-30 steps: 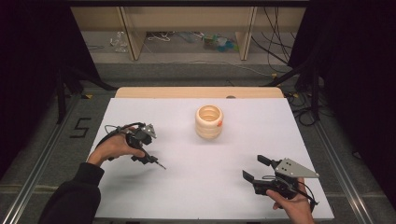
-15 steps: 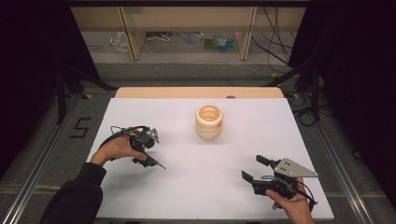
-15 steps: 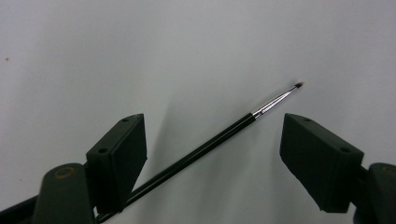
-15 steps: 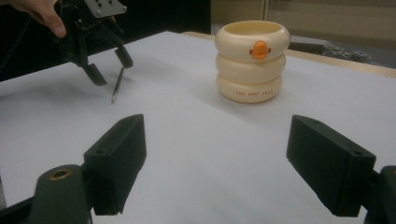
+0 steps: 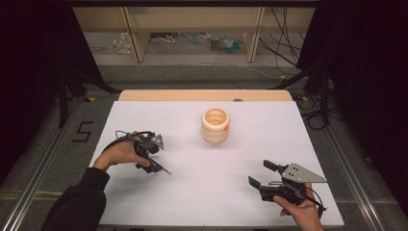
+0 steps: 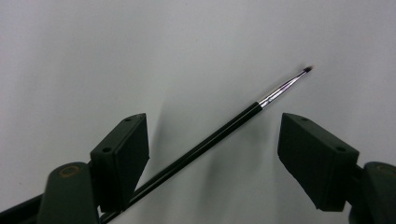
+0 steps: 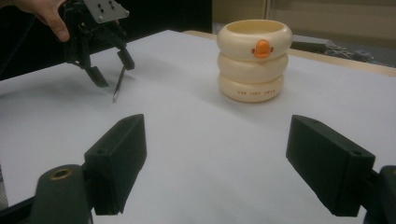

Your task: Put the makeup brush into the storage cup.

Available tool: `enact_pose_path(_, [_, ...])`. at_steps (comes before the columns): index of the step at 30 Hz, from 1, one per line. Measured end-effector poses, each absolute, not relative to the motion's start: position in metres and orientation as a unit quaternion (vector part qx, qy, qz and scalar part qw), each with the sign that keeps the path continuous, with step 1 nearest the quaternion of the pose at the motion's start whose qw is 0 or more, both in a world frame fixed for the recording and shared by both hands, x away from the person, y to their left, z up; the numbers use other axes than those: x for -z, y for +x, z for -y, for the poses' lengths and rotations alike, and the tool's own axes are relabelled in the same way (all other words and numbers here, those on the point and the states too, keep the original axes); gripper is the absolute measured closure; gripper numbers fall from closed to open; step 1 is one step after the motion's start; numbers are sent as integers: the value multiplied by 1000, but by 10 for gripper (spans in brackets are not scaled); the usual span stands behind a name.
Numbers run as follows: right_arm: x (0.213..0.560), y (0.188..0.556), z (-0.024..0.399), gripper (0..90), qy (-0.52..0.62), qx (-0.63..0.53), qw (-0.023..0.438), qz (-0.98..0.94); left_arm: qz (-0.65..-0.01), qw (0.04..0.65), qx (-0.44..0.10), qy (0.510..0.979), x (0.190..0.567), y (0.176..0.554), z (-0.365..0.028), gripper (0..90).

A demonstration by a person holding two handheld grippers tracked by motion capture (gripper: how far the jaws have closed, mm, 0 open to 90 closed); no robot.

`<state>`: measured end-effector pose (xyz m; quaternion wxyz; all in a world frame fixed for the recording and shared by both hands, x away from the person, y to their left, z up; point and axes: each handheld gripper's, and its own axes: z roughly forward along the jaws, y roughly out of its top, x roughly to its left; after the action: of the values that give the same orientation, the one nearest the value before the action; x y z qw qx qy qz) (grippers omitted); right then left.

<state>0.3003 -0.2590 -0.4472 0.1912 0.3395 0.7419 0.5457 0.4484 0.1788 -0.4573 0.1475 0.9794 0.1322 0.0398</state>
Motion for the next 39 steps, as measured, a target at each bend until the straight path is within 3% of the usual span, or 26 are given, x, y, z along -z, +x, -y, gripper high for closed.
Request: enact_pose_path(39, [448, 300, 257, 216, 335, -544, 186, -746, -142, 141, -21, 980, 468, 458, -182, 272])
